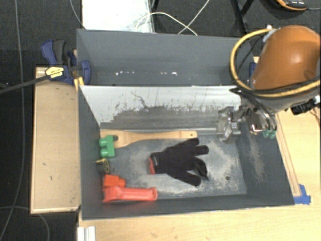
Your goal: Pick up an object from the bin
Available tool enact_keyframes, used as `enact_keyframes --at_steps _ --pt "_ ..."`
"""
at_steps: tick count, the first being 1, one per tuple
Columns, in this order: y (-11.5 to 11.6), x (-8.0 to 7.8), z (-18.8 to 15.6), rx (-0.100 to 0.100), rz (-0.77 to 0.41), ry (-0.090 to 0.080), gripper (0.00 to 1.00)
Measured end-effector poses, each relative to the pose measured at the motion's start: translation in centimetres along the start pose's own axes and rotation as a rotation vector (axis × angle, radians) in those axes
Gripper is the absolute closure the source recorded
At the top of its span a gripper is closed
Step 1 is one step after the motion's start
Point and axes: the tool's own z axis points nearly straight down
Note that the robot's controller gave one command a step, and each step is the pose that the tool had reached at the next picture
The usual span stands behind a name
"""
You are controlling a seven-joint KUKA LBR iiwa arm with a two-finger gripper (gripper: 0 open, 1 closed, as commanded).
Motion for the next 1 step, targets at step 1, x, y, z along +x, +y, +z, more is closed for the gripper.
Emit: enact_keyframes --at_steps 1 --pt "0.20 2.55 4.45 0.001 0.068 -0.004 0.00"
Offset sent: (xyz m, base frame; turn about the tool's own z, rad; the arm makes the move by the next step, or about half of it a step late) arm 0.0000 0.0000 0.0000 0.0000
